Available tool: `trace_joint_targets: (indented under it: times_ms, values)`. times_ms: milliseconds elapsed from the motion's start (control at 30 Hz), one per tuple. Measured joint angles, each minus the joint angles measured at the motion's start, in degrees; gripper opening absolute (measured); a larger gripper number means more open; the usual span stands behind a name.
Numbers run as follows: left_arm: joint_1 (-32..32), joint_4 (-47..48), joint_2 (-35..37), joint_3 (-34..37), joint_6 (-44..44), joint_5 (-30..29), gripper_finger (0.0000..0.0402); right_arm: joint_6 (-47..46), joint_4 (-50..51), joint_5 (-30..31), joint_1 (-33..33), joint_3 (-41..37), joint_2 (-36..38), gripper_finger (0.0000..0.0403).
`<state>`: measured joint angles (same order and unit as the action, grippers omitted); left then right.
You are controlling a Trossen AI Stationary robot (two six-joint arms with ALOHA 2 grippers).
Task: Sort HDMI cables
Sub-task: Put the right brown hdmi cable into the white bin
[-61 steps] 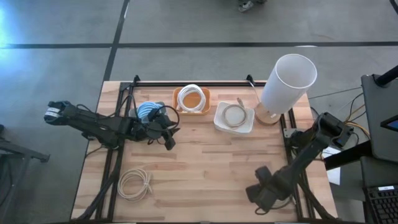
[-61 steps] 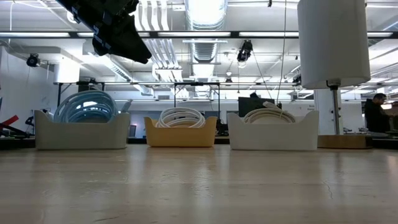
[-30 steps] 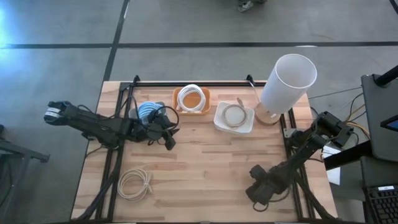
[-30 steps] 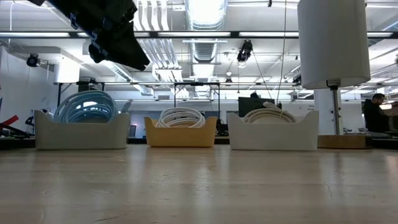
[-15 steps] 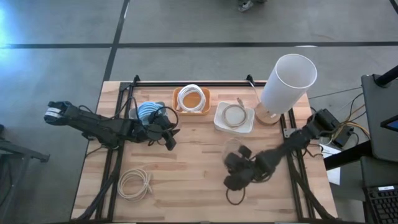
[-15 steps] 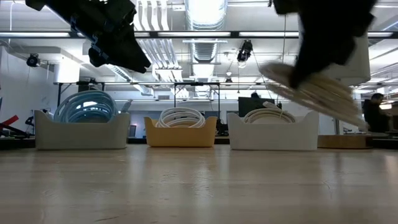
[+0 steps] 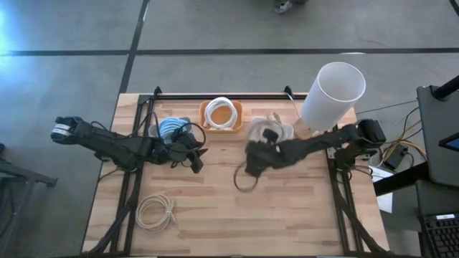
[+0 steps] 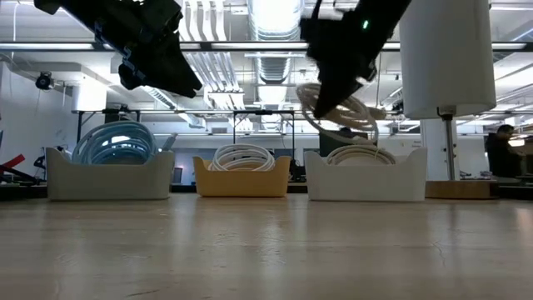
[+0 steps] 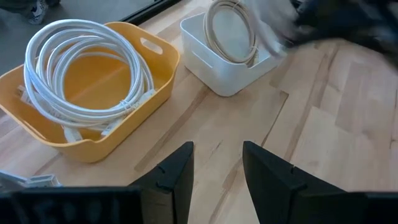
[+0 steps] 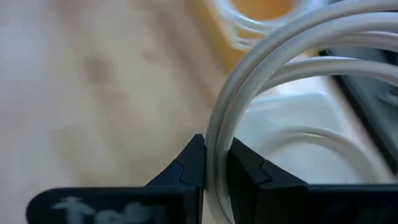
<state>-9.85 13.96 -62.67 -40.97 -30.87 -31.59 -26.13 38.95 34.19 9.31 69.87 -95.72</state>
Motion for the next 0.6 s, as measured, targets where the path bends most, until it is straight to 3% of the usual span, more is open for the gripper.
trace_joint_targets:
  times_ms: [300, 600]
  values:
    - [0.0, 0.0, 0.0, 0.0, 0.0, 0.0, 0.0140, 0.0, -1.0, 1.0, -7.5, -5.7, 0.0, 0.0038]
    - [0.0, 0.0, 0.0, 0.0, 0.0, 0.0, 0.0140, -5.3, -2.3, 3.1, -8.3, -11.6, 0.0, 0.0038]
